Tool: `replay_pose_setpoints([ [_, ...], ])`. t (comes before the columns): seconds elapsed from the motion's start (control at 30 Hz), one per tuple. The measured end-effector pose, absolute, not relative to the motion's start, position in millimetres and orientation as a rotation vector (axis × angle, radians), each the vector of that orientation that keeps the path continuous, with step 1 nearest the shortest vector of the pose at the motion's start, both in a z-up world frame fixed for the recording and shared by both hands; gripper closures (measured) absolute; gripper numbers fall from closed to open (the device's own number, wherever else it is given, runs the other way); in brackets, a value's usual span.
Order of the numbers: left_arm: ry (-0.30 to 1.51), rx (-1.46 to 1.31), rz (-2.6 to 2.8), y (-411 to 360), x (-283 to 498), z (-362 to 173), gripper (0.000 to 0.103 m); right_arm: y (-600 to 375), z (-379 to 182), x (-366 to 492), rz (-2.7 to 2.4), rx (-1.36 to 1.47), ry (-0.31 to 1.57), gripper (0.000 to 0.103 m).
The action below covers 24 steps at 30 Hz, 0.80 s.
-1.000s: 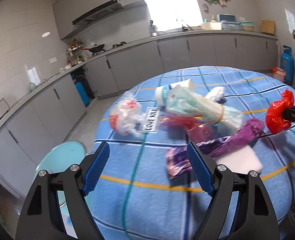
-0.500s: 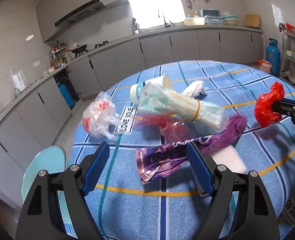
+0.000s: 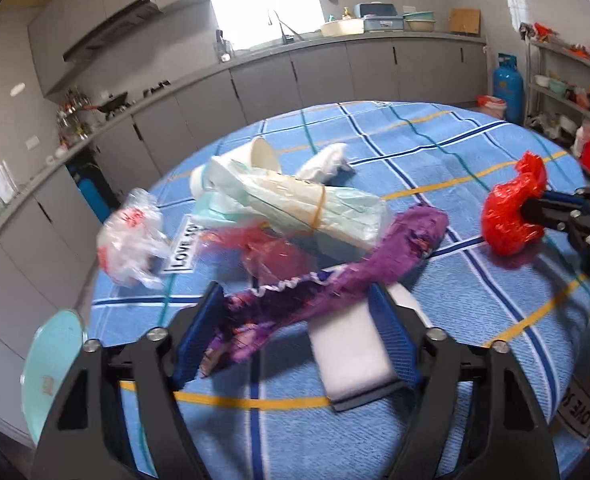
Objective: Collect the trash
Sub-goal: 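Grasp the red plastic bag with the right tool while the left tool grasps the purple wrapper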
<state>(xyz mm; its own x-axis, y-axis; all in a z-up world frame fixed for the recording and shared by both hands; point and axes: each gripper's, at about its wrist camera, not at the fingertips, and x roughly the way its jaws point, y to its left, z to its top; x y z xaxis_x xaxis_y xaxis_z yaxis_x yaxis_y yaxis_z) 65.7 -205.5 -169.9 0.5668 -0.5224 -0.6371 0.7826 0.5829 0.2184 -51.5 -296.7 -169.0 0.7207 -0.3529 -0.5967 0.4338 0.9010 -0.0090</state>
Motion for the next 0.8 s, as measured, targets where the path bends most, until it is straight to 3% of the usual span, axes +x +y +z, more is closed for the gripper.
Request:
replay_pose_setpoints([
  [0.03,0.564,0.512,-0.824,-206.0,66.3,-169.1,0.043,-296.0,-169.1,-51.4,-0.435,0.135,0.629,0.096],
  [0.1,0.570,0.512,-0.850,-206.7,65.9,-169.3,0.067,-295.0,-168.9,-50.8,-0.432,0.135,0.628,0.096],
  [0.17,0.571,0.521,-0.865,-208.3,64.0,-169.4,0.083,-294.0,-169.1,-50.6,-0.430,0.134,0.628,0.096],
  [0.3,0.561,0.527,-0.865,-206.1,59.9,-167.1,0.101,-291.6,-168.6,-50.5,-0.426,0.130,0.624,0.096],
  [0.8,0.440,0.504,-0.877,-184.5,29.2,-124.1,0.102,-286.2,-158.9,-56.6,-0.418,0.113,0.595,0.096],
])
